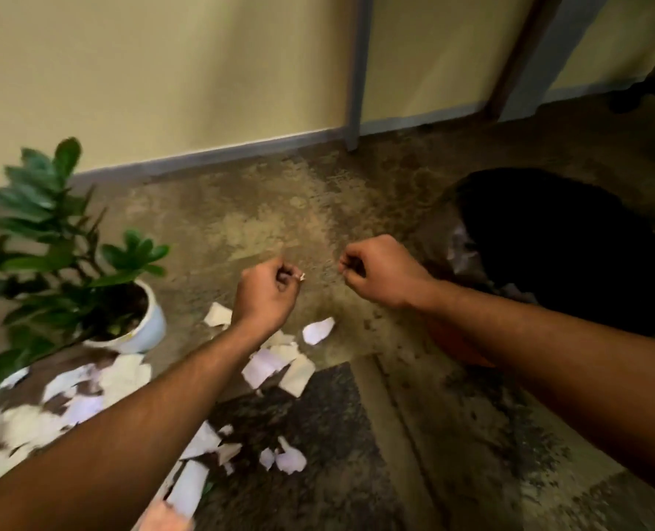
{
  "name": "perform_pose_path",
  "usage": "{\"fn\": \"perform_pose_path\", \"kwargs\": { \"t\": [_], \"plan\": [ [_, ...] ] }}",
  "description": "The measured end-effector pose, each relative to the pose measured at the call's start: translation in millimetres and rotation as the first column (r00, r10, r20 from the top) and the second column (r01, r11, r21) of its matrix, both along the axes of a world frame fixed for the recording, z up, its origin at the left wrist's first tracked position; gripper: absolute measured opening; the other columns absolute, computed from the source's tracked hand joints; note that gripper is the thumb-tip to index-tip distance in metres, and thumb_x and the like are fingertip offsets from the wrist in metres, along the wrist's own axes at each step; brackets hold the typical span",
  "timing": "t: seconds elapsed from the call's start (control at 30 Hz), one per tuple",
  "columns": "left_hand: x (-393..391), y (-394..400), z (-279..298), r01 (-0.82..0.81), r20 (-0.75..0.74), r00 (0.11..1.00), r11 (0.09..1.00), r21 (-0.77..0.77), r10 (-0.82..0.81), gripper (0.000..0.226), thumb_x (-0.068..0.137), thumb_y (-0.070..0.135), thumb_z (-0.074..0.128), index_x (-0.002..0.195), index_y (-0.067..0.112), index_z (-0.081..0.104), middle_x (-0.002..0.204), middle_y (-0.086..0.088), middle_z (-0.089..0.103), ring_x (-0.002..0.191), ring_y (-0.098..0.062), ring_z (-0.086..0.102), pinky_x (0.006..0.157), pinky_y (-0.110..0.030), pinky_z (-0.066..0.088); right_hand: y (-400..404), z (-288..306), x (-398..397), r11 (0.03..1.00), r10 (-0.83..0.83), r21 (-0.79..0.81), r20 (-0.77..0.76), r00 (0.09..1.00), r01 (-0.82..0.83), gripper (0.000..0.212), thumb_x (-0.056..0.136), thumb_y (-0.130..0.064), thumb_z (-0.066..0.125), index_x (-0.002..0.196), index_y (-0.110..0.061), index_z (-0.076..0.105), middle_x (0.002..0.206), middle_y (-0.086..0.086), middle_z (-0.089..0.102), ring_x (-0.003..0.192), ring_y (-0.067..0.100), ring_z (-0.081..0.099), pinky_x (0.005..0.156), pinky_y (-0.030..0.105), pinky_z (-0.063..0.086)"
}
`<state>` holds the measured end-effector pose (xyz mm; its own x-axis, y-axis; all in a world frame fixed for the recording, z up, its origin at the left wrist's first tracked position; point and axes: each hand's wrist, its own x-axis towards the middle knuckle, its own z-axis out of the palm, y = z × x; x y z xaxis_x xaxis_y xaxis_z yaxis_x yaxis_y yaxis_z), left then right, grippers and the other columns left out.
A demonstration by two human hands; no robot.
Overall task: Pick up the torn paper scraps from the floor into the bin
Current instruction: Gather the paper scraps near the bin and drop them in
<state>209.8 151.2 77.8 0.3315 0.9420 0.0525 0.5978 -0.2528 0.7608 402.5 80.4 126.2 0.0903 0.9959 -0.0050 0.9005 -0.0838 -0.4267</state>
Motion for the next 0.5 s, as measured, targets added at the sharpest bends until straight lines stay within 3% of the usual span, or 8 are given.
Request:
{"fn": "perform_pose_path", "kwargs": {
  "t": [0.1,0.2,0.27,0.37,0.5],
  "plan": [
    [-60.6,-1.6,-45.7,-0.057,-0.146,0.988,0.998,-0.041,0.050,0.013,0.084,0.014,0.064,0.081,0.026,0.068,0.077,0.006,0.070,0.074,-0.016,0.067,0.064,-0.026,0.047,13.9,-54.4,-24.6,0.987,0.042,-0.155,-0.053,0.998,-0.049,0.011,0.091,-0.025,0.064,0.092,-0.018,0.072,0.092,0.003,0.075,0.087,0.021,0.070,0.080,0.037,0.057],
    [-106.6,-11.0,-85.5,-0.046,-0.236,0.971,0.998,-0.052,0.032,0.016,0.082,0.018,0.071,0.097,0.021,0.069,0.103,0.000,0.066,0.094,-0.021,0.064,0.073,-0.025,0.041,20.0,-103.6,-35.5,0.945,0.065,-0.319,-0.027,0.998,-0.070,0.025,0.089,-0.026,0.068,0.111,-0.012,0.068,0.113,0.009,0.069,0.107,0.028,0.064,0.091,0.040,0.052],
    [-131.1,-18.6,-110.7,-0.052,-0.345,0.938,0.996,-0.079,0.022,0.036,0.081,0.030,0.075,0.114,0.019,0.065,0.118,-0.005,0.058,0.107,-0.025,0.057,0.080,-0.028,0.040,18.3,-131.9,-41.0,0.917,0.078,-0.391,-0.007,0.997,-0.074,0.044,0.090,-0.033,0.069,0.129,-0.014,0.061,0.130,0.012,0.059,0.121,0.030,0.056,0.098,0.036,0.046],
    [-160.1,-28.4,-143.4,-0.033,-0.463,0.885,0.986,-0.166,-0.049,0.074,0.079,0.044,0.076,0.140,0.014,0.046,0.145,-0.011,0.042,0.133,-0.032,0.041,0.106,-0.038,0.036,14.3,-165.4,-48.4,0.917,0.045,-0.397,-0.025,0.999,-0.051,0.054,0.094,-0.040,0.064,0.143,-0.021,0.050,0.146,0.011,0.046,0.132,0.033,0.049,0.108,0.038,0.040],
    [-178.2,-33.8,-166.0,0.009,-0.581,0.787,0.945,-0.327,-0.209,0.127,0.069,0.072,0.069,0.156,0.011,0.000,0.164,-0.009,-0.010,0.151,-0.031,-0.007,0.122,-0.048,0.008,-1.6,-183.9,-67.1,0.891,0.178,-0.416,-0.041,0.983,-0.179,0.056,0.096,-0.021,0.053,0.150,-0.014,0.040,0.156,0.014,0.040,0.141,0.032,0.041,0.115,0.035,0.035]
  ]
}}
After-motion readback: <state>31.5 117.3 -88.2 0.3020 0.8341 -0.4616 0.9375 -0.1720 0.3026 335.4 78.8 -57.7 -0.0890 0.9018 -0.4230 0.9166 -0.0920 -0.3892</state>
